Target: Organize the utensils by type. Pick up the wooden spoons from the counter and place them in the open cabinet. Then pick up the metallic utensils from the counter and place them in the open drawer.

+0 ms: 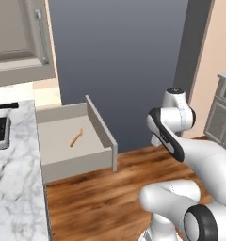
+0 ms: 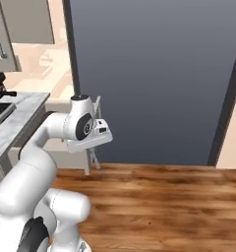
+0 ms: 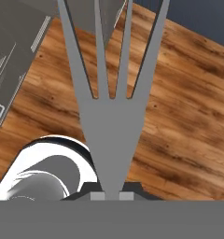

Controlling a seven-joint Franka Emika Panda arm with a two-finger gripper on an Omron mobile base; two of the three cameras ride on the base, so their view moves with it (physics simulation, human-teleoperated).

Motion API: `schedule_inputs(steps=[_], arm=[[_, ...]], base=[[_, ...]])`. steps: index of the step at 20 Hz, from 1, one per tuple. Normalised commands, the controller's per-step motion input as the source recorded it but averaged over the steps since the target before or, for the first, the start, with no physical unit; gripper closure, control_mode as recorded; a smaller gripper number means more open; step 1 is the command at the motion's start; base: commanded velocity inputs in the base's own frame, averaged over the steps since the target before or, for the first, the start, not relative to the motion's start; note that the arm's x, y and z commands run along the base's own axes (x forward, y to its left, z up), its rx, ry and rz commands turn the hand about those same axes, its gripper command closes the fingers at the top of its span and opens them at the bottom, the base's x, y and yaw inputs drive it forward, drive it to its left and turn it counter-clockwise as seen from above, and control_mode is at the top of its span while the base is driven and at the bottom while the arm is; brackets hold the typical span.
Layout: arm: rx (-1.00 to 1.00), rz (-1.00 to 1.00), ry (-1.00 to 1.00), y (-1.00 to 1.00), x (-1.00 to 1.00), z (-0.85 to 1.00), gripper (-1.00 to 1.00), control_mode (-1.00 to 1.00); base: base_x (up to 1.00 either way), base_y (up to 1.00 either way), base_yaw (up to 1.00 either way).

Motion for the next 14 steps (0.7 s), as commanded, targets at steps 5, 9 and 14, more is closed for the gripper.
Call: schedule_inputs(steps=[5, 9, 14], arm=[[0.0, 0.0, 0.0, 0.0, 0.0, 0.0, 1.0, 1.0], [0.0, 0.0, 0.0, 0.0, 0.0, 0.0, 1.0, 1.0], [0.0, 0.0, 0.0, 0.0, 0.0, 0.0, 1.0, 1.0]], base=[[0.67, 0.23, 0.13], [0.46, 0.38, 0.12], [0.43, 0.32, 0.13]])
